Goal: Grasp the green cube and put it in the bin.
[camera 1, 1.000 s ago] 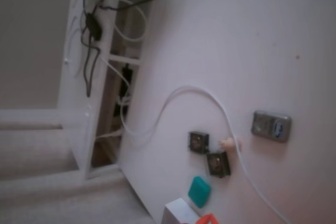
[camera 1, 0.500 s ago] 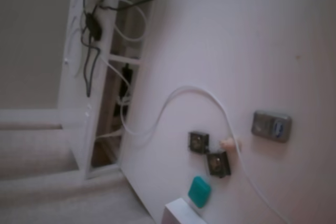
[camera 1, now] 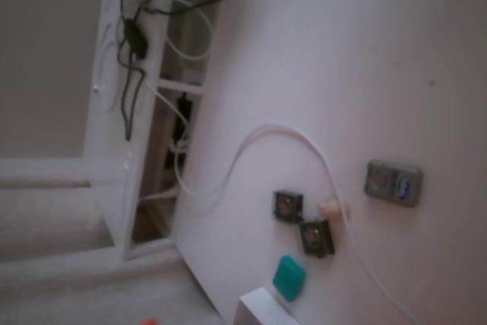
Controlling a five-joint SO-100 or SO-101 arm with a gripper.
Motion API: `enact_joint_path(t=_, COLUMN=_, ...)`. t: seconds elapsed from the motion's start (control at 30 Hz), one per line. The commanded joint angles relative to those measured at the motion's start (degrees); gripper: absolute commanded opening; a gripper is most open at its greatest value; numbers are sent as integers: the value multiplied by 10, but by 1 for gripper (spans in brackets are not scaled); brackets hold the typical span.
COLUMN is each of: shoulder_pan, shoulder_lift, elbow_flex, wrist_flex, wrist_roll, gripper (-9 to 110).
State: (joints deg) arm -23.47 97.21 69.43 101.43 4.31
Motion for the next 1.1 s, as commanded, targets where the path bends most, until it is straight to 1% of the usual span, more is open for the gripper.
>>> enact_joint_path(t=0.0, shoulder_pan=18, shoulder_lift=-29, elbow_flex=7, wrist_flex=10, wrist_roll=28, gripper=27)
enact_joint_path(t=0.3, shoulder_pan=64, shoulder_lift=-66, elbow_flex=191, wrist_flex=-36, wrist_roll=55, gripper=28)
enact_joint_path(t=0.5, shoulder_pan=83, shoulder_lift=-78, elbow_flex=265, wrist_flex=-85, wrist_roll=47, gripper=28)
enact_joint_path(t=1.07, shoulder_pan=112, shoulder_lift=-135, elbow_flex=299, wrist_flex=-145, wrist_roll=14, gripper=29)
